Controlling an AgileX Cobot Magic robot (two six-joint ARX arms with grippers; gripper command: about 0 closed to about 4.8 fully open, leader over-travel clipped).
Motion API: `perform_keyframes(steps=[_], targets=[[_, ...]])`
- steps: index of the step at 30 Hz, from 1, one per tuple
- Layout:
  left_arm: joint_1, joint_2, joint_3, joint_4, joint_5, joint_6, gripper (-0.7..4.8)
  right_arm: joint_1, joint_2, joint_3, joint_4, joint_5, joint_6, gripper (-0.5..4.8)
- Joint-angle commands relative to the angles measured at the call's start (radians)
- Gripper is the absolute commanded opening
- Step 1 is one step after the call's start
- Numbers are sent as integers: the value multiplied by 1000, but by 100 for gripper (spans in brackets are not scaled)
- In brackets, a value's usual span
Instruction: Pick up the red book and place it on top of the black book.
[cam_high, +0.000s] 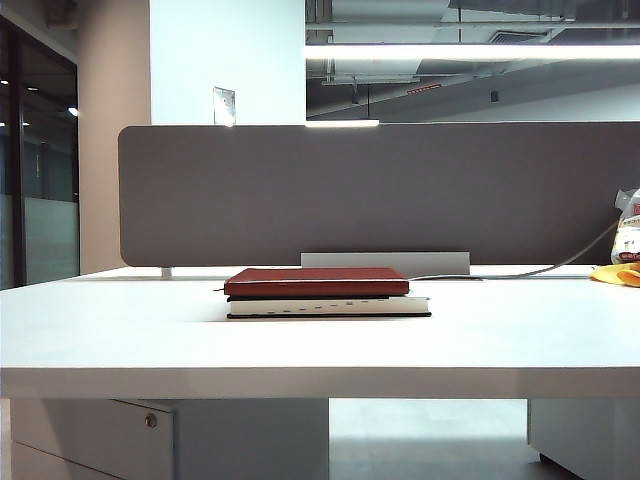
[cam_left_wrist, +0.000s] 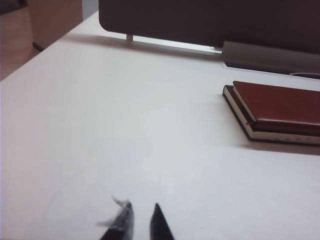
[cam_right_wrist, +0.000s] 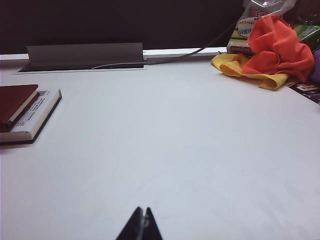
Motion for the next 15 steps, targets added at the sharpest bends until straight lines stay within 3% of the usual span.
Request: perform_keyframes(steps=[1, 15], targets=[[-19, 0, 0, 16, -3, 2, 52, 2, 0, -3, 17, 4, 3, -3], [-18, 0, 0, 15, -3, 1, 52, 3, 0, -3, 17, 4, 3, -4]])
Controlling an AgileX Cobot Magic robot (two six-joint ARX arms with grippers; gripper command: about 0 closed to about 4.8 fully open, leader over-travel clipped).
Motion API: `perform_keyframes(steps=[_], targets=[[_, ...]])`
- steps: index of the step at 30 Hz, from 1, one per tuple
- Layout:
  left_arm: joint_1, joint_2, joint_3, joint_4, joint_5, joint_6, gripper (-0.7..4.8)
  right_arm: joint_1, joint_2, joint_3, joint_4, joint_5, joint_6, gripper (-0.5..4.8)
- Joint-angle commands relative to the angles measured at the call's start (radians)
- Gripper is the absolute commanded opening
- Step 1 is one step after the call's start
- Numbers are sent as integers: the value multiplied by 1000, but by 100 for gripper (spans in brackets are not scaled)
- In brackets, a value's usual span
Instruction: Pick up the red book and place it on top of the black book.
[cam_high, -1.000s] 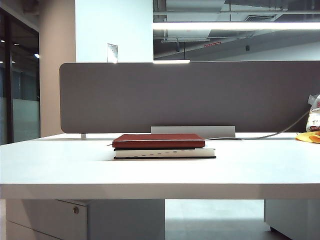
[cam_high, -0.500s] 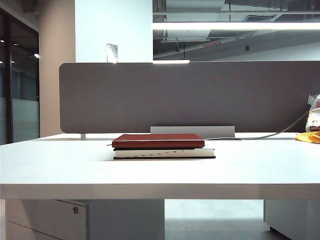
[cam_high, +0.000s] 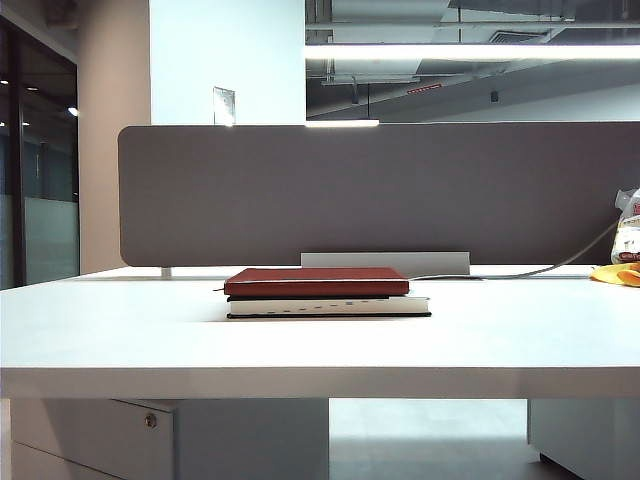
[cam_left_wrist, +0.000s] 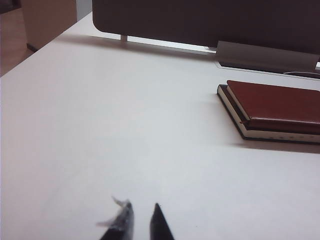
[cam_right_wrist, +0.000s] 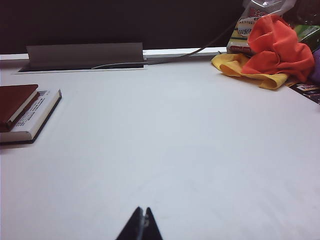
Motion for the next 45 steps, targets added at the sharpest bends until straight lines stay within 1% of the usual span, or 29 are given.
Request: perform_keyframes(steps=[1, 25, 28, 33, 36, 38, 45], targets=[[1, 0, 0, 14, 0, 0, 52, 2, 0, -3, 17, 4, 3, -3], [1, 0, 0, 14, 0, 1, 52, 2, 0, -3, 17, 4, 2, -3], [1, 0, 0, 14, 0, 0, 52, 1, 0, -3, 16, 6, -39, -3], [1, 0, 0, 14, 0, 0, 52, 1, 0, -3, 13, 5, -39, -3], [1, 0, 0, 14, 0, 0, 52, 1, 0, -3, -36, 5, -75, -3], [1, 0, 0, 14, 0, 0, 52, 1, 0, -3, -66, 4, -79, -3], [1, 0, 0, 14, 0, 0, 52, 1, 0, -3, -62, -3, -76, -3]])
